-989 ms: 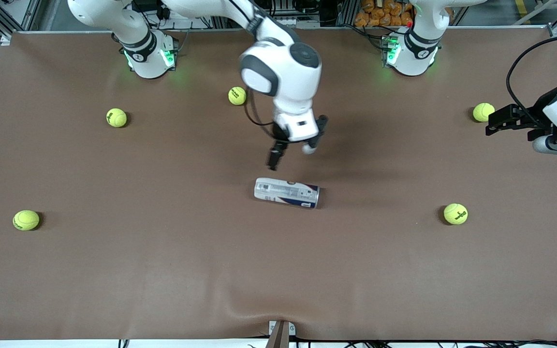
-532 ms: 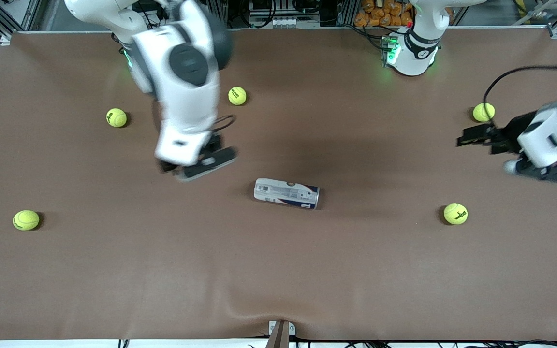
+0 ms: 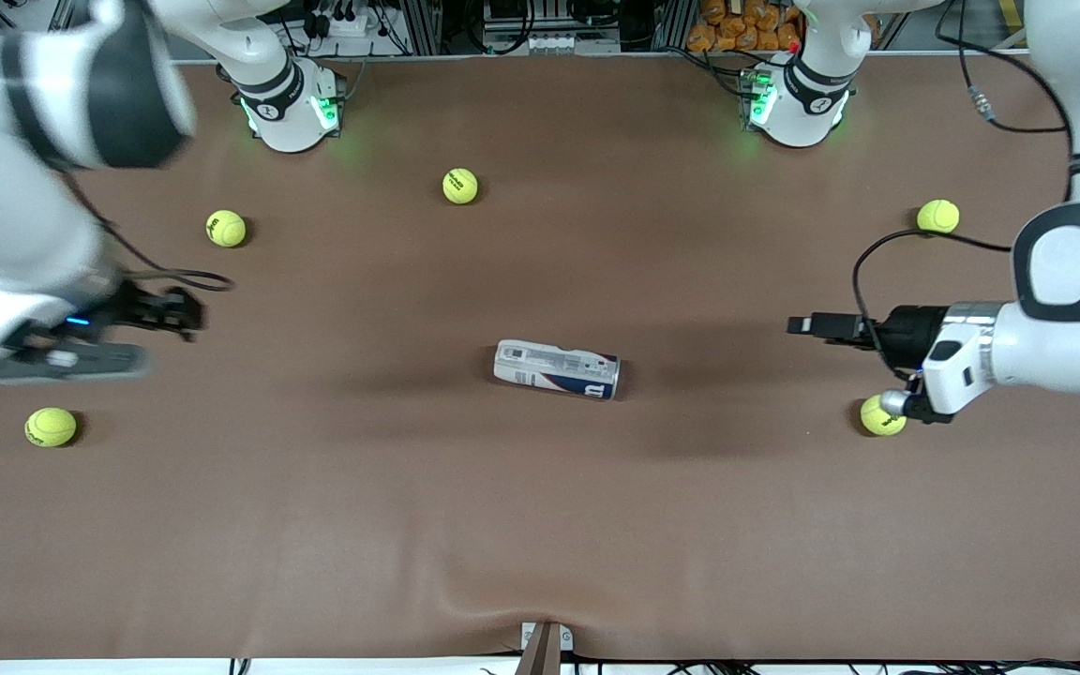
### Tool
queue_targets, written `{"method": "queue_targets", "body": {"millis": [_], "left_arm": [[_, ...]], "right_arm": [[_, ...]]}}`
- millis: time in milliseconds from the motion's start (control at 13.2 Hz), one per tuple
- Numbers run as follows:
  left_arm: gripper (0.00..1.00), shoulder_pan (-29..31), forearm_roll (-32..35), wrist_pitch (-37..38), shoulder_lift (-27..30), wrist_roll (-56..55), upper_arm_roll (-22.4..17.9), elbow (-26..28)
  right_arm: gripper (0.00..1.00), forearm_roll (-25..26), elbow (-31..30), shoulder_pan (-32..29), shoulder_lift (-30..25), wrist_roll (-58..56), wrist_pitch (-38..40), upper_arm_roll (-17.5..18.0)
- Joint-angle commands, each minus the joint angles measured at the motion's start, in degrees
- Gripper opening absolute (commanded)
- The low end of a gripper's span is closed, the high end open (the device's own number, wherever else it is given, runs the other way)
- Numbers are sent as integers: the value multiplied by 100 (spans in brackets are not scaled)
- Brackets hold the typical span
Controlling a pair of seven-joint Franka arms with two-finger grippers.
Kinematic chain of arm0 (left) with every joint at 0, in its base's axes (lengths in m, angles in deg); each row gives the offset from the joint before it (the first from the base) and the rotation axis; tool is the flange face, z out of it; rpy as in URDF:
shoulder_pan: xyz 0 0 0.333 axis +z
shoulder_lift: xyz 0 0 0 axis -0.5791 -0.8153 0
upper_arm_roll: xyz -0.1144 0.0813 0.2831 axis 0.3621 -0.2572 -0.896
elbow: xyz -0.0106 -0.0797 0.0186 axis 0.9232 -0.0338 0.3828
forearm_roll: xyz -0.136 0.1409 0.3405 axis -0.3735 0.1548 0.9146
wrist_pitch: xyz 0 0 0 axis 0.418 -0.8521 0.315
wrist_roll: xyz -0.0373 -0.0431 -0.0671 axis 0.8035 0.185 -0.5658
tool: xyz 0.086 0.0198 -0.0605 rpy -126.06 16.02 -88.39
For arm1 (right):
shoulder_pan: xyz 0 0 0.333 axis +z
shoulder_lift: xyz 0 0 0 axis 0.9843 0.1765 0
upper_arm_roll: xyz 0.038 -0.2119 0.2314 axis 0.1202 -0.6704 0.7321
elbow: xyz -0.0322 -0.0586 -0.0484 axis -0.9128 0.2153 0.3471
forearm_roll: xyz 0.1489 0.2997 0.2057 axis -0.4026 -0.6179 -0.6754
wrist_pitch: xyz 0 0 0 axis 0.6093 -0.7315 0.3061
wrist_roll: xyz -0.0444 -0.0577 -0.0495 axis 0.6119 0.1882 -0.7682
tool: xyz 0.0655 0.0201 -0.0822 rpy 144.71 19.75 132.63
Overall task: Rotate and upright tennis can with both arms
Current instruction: 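Reach the left gripper to the can's open end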
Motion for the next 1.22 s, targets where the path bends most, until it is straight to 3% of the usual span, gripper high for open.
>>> {"method": "queue_targets", "body": {"millis": [0,152,304,532,760,989,1141], "left_arm": [[100,-32,-721,-196,-559,739,51,-97],[100,-49,-1241,-302,-1059,1627,60,-88],[100,-137,-1681,-408,-1403,2314,139,-79],[100,-418,-1989,-776,-1710,2439,174,-87],[100,-691,-3042,-935,-2272,2991,174,-105],[100,-981,-3177,-1328,-2353,3080,156,-105],[100,-1033,-3317,-1472,-2485,3160,183,-114]], "right_arm": [[100,-652,-135,-757,-277,49,95,141],[100,-654,-240,-1004,-356,-82,305,141],[100,-689,-721,-1285,-733,-510,176,149],[100,-988,-917,-1445,-1208,-786,34,141],[100,-988,-1530,-1410,-1858,-786,-45,150],[100,-988,-1840,-1331,-2421,-794,199,176],[100,-988,-1831,-1313,-2510,-786,419,193]]}}
